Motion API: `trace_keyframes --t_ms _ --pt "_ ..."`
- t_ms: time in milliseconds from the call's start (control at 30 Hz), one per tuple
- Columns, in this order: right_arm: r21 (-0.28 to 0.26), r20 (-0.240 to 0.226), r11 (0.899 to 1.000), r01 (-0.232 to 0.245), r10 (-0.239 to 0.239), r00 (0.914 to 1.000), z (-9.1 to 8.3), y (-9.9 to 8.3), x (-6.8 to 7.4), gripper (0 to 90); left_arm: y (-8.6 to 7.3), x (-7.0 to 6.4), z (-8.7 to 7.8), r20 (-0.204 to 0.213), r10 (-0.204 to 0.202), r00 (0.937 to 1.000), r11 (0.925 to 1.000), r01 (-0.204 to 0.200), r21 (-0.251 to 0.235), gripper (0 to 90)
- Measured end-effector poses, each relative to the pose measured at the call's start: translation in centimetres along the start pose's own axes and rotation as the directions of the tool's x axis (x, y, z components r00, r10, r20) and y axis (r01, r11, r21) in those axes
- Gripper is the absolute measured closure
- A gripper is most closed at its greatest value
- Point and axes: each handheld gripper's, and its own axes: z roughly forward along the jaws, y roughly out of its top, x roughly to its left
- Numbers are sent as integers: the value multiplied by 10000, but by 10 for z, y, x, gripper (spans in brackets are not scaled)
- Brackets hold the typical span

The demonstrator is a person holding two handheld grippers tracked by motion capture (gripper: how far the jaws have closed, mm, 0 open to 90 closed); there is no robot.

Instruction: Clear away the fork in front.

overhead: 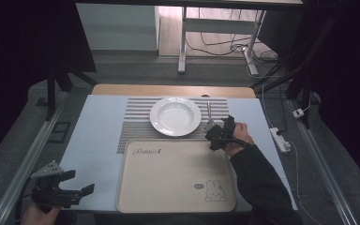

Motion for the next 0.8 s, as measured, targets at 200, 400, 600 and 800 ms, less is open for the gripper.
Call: trace_keyframes --t_ms 200,400,600,800 --pt "201 -201 9998 46 -42 9998 8 3 3 214 0 0 0 -11 9 10000 10000 -9 9 29" --pt "191 -337 9989 420 -414 9986 19 6 1 320 0 0 0 -12 9 10000 10000 -8 16 29" --pt "280 -490 9949 973 -959 9942 29 9 1 426 0 0 0 -13 0 10000 10000 0 18 29" --pt "399 -617 9892 1409 -1383 9885 36 11 4 537 0 0 0 -10 -1 10000 10000 1 17 29"
